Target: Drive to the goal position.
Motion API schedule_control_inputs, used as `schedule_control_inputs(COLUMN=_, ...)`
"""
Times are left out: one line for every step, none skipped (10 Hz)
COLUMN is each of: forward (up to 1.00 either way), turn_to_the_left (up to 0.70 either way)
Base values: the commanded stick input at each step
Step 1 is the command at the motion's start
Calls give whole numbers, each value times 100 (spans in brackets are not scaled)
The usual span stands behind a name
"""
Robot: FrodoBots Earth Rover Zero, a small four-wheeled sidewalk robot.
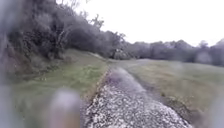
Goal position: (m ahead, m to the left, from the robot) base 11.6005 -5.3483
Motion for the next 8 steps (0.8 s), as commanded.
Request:
schedule_control_inputs(forward=85, turn_to_the_left=-33)
schedule_control_inputs(forward=85, turn_to_the_left=-20)
schedule_control_inputs(forward=85, turn_to_the_left=0)
schedule_control_inputs(forward=85, turn_to_the_left=0)
schedule_control_inputs(forward=85, turn_to_the_left=0)
schedule_control_inputs(forward=85, turn_to_the_left=0)
schedule_control_inputs(forward=85, turn_to_the_left=0)
schedule_control_inputs(forward=85, turn_to_the_left=0)
